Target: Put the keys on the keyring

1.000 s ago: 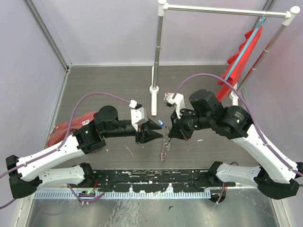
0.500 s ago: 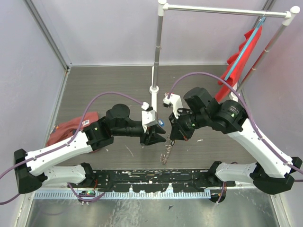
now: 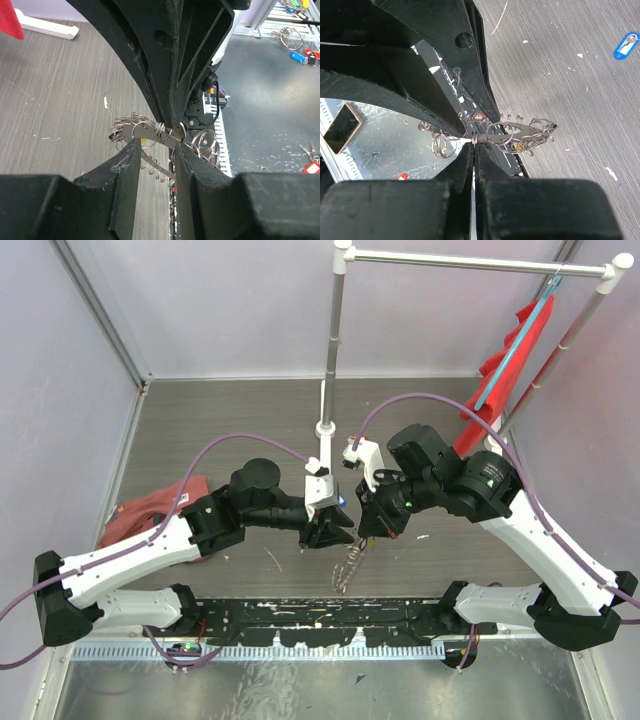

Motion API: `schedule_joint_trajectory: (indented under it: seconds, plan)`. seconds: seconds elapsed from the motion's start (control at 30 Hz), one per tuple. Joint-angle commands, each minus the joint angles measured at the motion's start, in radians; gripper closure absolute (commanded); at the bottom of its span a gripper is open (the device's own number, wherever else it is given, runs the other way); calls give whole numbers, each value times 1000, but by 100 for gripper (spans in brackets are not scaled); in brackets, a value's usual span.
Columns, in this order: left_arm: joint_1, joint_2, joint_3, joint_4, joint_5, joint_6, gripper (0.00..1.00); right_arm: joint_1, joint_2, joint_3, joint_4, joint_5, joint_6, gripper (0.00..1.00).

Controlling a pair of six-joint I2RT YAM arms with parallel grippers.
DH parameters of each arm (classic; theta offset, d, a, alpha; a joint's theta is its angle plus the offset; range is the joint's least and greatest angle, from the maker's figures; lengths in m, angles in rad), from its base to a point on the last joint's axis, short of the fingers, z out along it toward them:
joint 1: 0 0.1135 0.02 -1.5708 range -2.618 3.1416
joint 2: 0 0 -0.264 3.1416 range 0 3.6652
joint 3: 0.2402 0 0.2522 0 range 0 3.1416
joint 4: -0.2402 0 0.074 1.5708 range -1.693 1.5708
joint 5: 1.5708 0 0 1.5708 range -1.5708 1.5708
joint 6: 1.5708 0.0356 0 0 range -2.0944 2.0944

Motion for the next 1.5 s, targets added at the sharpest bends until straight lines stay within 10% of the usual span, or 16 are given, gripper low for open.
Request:
schedule_joint_trajectory:
  seconds: [0.0,0.33,0.63,1.03,1.47]
  plan:
    - [-10,10,37,48,31,-11,61,1,-22,21,71,-31,-11,99]
    - [-17,28,49,61,51,-19,71,1,-24,-1,90,-42,-17,99]
    - [-17,28,48,62,49,-22,100,1,-30,-7,103,-52,-15,99]
    - [-18,-66,-49,204,-65,-113,100,1,-161,-77,324,96,125,67]
    - [-17,-153,-120,300,-142,-190,100,1,-296,-249,479,75,214,67]
